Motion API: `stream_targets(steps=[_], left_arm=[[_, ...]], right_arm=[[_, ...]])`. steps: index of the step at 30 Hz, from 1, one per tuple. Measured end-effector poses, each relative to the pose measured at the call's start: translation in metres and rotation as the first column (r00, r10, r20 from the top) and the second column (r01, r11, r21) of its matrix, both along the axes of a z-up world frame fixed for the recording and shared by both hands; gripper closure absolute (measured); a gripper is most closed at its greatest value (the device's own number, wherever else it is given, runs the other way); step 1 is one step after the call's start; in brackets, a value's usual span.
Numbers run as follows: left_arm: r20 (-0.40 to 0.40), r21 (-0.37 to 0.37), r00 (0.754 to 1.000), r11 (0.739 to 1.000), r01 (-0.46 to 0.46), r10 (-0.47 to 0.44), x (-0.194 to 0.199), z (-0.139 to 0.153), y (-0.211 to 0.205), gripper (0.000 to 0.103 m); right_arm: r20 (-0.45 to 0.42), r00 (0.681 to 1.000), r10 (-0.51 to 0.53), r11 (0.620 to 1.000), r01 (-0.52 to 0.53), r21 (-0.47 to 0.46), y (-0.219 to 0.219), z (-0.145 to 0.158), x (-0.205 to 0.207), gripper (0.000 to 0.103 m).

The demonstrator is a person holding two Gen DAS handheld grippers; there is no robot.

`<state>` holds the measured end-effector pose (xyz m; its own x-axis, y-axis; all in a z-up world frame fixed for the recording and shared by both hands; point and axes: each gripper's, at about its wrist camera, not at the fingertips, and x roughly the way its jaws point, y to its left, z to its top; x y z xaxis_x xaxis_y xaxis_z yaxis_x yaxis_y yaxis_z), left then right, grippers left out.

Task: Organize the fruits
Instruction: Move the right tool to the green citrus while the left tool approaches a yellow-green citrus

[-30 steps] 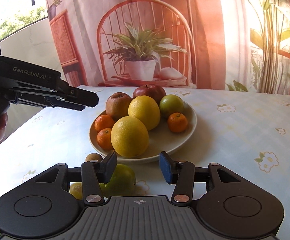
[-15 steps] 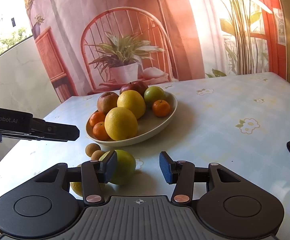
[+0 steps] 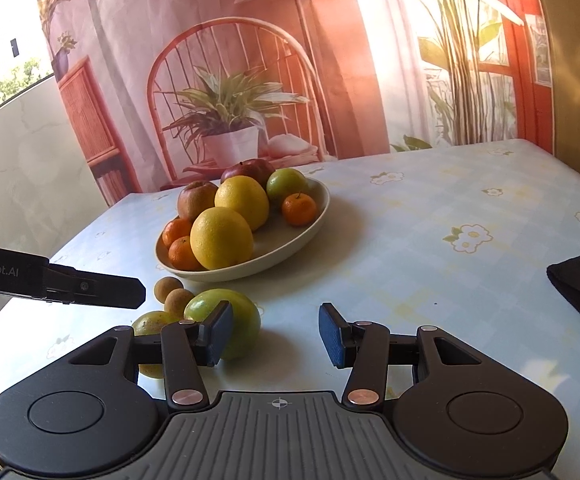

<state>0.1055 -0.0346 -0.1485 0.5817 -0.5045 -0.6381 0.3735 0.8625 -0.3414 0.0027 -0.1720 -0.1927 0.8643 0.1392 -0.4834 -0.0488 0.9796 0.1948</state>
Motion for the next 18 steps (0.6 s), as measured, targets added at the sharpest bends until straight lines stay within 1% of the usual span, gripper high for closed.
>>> stream_targets(steps=[3,8,11,14,18], left_arm=[[0.010,-0.001,1.000,1.000,0.011,-0.011,-0.002,-0.001,-0.002,0.063],[0.004,0.007,0.999,0.999,0.034,-0.034,-0.003,-0.006,-0.006,0.062],[0.009,0.021,0.999,0.999,0.032,-0.033,-0.004,-0.008,-0.007,0.062],[0.009,0.020,0.999,0.999,0.031,-0.031,-0.004,-0.009,-0.006,0.062],[0.020,0.026,0.999,0.999,0.030,-0.031,-0.005,-0.009,-0.007,0.062]], right_arm=[[0.001,1.000,-0.008,1.000,0.008,0.008,-0.003,-0.001,-0.001,0.059],[0.000,1.000,-0.030,0.999,0.030,0.015,-0.008,-0.003,0.000,0.059],[0.000,0.999,-0.051,0.999,0.051,0.020,-0.013,-0.006,0.000,0.059],[-0.003,0.998,-0.064,0.998,0.064,0.028,-0.016,-0.007,0.002,0.059],[-0.007,0.997,-0.075,0.996,0.075,0.057,-0.021,-0.010,0.004,0.059]])
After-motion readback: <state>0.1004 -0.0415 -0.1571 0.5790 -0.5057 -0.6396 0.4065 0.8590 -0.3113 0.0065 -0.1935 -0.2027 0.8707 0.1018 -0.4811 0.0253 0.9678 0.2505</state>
